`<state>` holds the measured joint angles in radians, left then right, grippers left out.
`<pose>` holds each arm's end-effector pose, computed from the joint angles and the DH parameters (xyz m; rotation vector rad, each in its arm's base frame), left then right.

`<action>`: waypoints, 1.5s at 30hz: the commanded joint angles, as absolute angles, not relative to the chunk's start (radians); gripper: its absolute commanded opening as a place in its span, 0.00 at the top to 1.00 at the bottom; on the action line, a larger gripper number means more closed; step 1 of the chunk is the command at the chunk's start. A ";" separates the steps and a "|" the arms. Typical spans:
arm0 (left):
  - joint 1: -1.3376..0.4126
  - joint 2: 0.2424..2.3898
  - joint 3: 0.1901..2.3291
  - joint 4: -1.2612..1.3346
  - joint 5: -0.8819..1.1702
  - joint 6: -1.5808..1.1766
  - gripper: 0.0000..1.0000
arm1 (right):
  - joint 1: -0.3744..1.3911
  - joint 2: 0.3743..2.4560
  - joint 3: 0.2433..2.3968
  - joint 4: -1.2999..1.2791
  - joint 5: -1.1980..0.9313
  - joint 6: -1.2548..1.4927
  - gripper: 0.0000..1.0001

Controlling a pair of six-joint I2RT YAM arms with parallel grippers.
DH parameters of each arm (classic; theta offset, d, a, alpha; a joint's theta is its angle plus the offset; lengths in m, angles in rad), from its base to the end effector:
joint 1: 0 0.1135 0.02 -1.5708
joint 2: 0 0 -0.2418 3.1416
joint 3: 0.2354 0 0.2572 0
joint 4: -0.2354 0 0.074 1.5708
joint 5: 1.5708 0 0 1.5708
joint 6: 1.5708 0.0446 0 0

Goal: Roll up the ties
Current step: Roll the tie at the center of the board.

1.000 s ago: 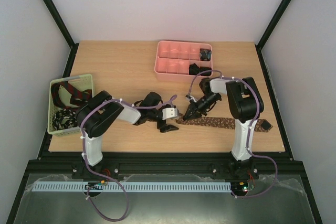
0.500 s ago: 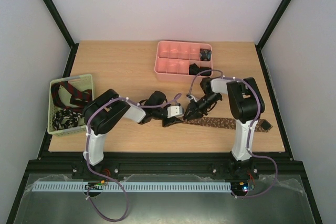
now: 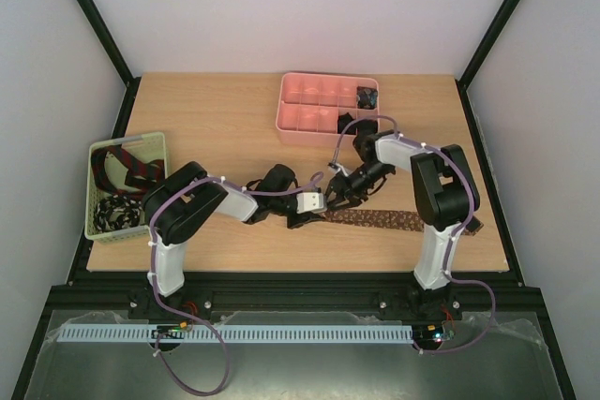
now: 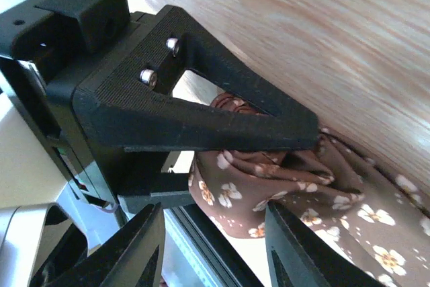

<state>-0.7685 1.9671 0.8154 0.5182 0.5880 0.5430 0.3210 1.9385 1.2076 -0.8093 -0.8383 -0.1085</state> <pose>0.2412 -0.2676 0.0667 1.5793 1.5099 -0.7728 0.3087 0.1376 0.1131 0.6191 -2.7483 -1.2526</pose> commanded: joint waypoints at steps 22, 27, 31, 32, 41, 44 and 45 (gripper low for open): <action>-0.783 1.945 0.795 0.471 0.639 0.494 0.17 | 0.234 2.025 1.084 -0.812 -0.688 -0.168 0.99; -0.796 2.006 0.834 0.523 0.630 0.435 0.18 | 0.227 2.024 1.074 -0.784 -0.637 -0.159 0.99; -0.796 2.031 0.842 0.556 0.622 0.425 0.19 | 0.227 2.027 1.117 -0.793 -0.665 -0.164 0.99; -0.797 2.034 0.845 0.561 0.621 0.426 0.19 | 0.228 2.026 1.127 -0.804 -0.677 -0.170 0.99; -0.809 2.109 0.944 0.436 0.642 0.497 0.22 | 0.261 1.998 1.157 -0.855 -0.754 -0.198 0.99; -0.809 2.108 0.910 0.420 0.640 0.525 0.29 | 0.262 1.984 1.185 -0.889 -0.783 -0.208 0.99; -0.810 2.107 0.898 0.416 0.638 0.534 0.31 | 0.264 1.977 1.197 -0.900 -0.794 -0.210 0.99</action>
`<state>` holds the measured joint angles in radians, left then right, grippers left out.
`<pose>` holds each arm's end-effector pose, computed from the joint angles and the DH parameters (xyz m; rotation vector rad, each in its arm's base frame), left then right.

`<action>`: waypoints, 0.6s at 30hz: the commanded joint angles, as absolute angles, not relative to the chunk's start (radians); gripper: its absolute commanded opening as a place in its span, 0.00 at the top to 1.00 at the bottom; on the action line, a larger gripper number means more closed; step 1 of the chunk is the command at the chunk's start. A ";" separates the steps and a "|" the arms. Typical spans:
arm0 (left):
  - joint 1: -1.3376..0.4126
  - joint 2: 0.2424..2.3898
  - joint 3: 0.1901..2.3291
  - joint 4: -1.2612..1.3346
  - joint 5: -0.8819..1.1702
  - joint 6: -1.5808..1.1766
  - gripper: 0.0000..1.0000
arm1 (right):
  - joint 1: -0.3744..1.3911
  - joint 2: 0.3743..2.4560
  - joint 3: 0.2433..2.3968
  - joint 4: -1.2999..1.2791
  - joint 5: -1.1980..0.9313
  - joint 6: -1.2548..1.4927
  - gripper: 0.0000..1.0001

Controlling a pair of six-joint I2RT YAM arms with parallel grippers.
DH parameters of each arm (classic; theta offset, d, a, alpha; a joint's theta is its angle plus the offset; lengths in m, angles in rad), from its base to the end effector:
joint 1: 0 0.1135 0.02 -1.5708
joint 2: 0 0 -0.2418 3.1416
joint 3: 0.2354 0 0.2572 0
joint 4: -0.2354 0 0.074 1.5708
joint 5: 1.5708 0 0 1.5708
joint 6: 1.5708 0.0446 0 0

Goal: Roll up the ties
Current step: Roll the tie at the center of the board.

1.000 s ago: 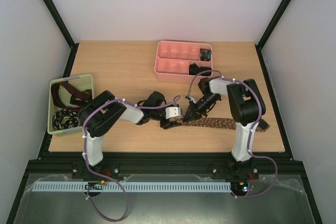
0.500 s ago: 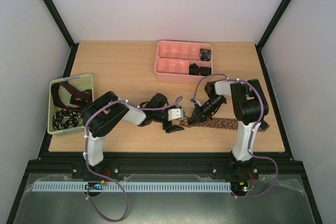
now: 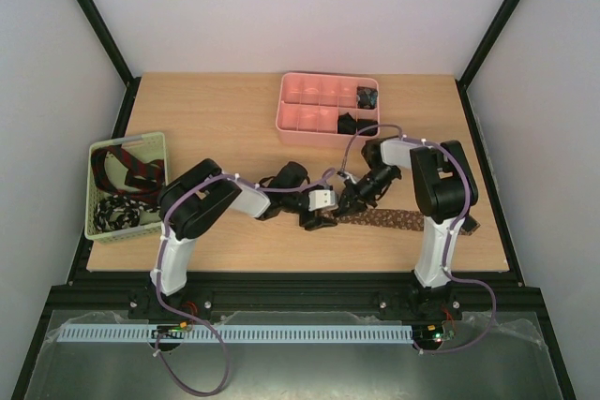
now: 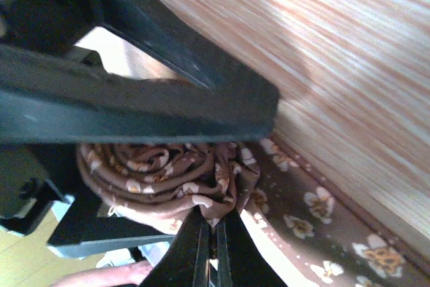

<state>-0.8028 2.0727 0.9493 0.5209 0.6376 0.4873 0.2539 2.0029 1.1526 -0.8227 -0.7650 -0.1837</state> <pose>0.2512 -0.2983 0.0637 1.5784 1.4819 -0.8716 0.3025 0.1104 0.0791 0.5523 -2.7495 -1.1223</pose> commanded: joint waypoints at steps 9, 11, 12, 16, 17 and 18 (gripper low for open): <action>-0.804 2.096 0.864 0.383 0.603 0.555 0.67 | 0.269 1.986 1.226 -0.924 -0.782 -0.225 0.99; -0.798 2.094 0.863 0.379 0.603 0.555 0.69 | 0.262 1.998 1.187 -0.885 -0.723 -0.219 0.99; -0.797 2.091 0.860 0.382 0.602 0.549 0.67 | 0.259 2.004 1.166 -0.861 -0.686 -0.219 0.99; -0.776 2.057 0.828 0.436 0.639 0.511 0.45 | 0.248 2.041 1.102 -0.768 -0.595 -0.186 0.99; -0.774 2.048 0.819 0.449 0.649 0.506 0.41 | 0.248 2.050 1.095 -0.755 -0.586 -0.176 0.99; -0.771 2.036 0.810 0.461 0.659 0.497 0.38 | 0.248 2.053 1.090 -0.744 -0.578 -0.170 0.99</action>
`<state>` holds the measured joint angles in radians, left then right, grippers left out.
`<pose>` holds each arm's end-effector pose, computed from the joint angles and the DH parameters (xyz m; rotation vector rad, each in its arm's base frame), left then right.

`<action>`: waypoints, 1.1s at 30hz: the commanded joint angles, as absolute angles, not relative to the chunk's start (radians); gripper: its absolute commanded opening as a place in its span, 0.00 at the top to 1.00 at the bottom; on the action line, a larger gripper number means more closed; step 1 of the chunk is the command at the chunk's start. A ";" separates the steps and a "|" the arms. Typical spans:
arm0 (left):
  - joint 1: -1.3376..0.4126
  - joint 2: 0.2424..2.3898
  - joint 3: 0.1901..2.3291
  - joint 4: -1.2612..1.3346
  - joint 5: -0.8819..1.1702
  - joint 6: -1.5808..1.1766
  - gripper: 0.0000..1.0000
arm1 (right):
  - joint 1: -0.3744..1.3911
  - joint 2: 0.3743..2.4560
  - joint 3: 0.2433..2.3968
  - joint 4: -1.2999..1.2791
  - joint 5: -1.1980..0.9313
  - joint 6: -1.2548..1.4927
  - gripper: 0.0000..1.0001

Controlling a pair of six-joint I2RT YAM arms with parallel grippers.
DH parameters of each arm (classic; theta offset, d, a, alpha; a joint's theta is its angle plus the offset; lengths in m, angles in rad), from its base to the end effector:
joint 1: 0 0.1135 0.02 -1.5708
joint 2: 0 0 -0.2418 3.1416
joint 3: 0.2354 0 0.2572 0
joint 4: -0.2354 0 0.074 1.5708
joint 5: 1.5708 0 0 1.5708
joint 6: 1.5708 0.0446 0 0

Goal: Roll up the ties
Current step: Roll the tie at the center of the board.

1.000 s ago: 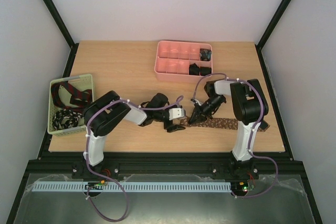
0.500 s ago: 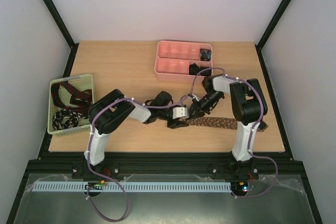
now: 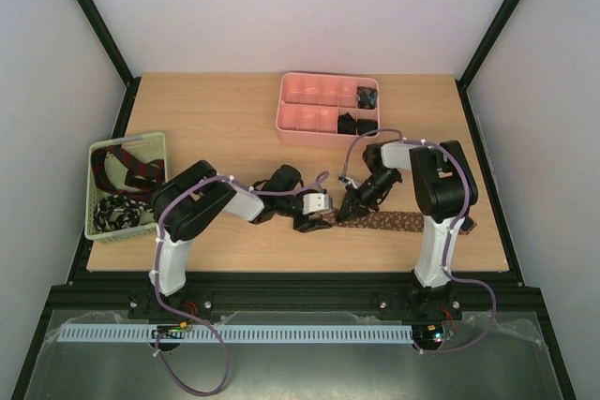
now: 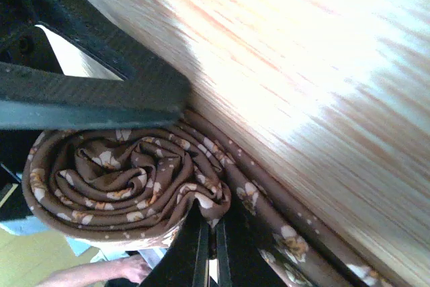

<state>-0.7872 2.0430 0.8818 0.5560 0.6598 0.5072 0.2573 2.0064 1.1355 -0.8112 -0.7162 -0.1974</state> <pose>0.2449 -0.2845 0.0612 1.5854 1.4652 -0.8759 0.2992 0.1090 0.0731 0.5796 -2.7668 -1.0525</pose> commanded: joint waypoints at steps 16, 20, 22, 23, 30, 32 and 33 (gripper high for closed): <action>-0.750 1.971 0.761 0.653 0.726 0.445 0.34 | 0.250 2.089 1.081 -0.724 -0.521 -0.173 0.99; -0.764 1.988 0.783 0.636 0.730 0.498 0.37 | 0.250 2.099 1.097 -0.735 -0.524 -0.177 0.99; -0.768 1.992 0.798 0.639 0.731 0.497 0.41 | 0.249 2.105 1.102 -0.740 -0.526 -0.182 0.99; -0.772 1.992 0.802 0.648 0.727 0.496 0.42 | 0.249 2.107 1.104 -0.741 -0.526 -0.183 0.99; -0.782 2.023 0.850 0.646 0.742 0.490 0.46 | 0.250 2.115 1.119 -0.751 -0.526 -0.196 0.99; -0.787 2.012 0.850 0.629 0.756 0.515 0.54 | 0.249 2.119 1.126 -0.752 -0.526 -0.195 0.99; -0.790 2.005 0.849 0.623 0.762 0.522 0.57 | 0.250 2.120 1.128 -0.751 -0.526 -0.192 0.99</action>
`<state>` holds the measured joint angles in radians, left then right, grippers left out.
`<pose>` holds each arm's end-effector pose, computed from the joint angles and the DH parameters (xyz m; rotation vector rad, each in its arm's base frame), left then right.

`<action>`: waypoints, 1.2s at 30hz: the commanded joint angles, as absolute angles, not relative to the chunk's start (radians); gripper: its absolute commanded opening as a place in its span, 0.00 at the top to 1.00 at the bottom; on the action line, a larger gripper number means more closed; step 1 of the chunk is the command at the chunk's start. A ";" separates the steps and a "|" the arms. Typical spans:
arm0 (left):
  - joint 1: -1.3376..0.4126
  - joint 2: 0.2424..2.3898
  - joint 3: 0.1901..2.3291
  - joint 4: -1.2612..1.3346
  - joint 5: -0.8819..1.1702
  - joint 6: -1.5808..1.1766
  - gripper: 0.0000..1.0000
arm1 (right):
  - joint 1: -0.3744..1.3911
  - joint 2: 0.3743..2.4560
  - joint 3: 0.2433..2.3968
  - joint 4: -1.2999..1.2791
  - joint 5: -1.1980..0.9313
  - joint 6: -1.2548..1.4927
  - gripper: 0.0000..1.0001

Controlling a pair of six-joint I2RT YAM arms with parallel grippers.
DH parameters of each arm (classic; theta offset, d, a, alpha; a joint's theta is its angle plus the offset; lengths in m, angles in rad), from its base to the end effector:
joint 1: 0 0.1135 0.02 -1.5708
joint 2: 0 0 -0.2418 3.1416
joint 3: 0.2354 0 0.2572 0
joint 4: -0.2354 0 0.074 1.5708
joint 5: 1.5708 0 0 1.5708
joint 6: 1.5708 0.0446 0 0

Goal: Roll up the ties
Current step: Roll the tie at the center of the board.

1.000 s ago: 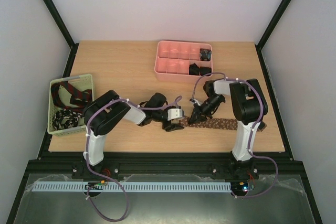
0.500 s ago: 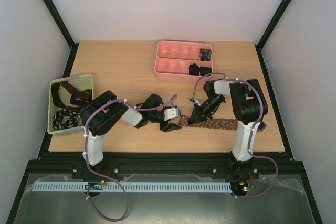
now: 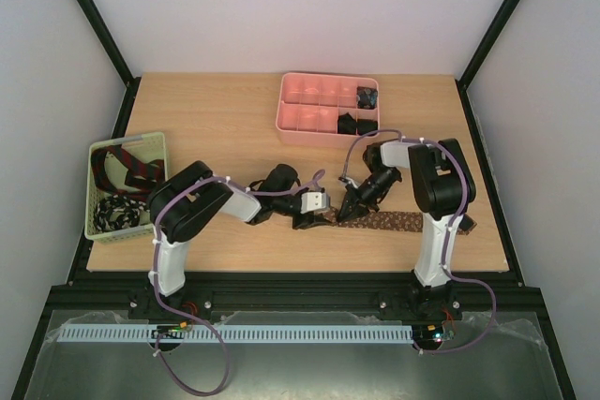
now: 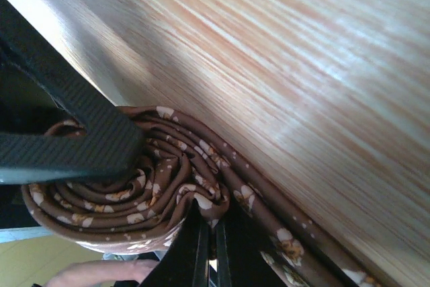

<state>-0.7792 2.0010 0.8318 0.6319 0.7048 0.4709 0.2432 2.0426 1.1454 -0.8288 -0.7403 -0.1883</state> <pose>0.2405 -0.2782 0.0712 1.5490 1.4136 -0.9251 0.2997 0.1054 0.0652 0.5125 -2.7301 -1.0710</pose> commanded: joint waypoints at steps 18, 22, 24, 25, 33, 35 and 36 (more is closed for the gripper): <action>-0.878 2.098 0.818 0.534 0.514 0.461 0.56 | 0.254 2.113 1.159 -0.733 -0.560 -0.169 0.99; -0.874 2.101 0.808 0.486 0.455 0.481 0.61 | 0.254 2.089 1.162 -0.739 -0.589 -0.180 0.98; -0.872 2.094 0.809 0.461 0.423 0.477 0.63 | 0.249 2.059 1.170 -0.767 -0.616 -0.191 0.94; -0.871 2.091 0.808 0.448 0.409 0.472 0.65 | 0.242 2.037 1.175 -0.782 -0.628 -0.192 0.92; -0.868 2.086 0.827 0.371 0.337 0.454 0.67 | 0.208 1.895 1.176 -0.885 -0.821 -0.174 0.62; -0.868 2.089 0.832 0.358 0.335 0.454 0.66 | 0.213 1.881 1.151 -0.851 -0.887 -0.126 0.59; -0.867 2.087 0.832 0.356 0.335 0.453 0.66 | 0.221 1.878 1.138 -0.832 -0.903 -0.097 0.59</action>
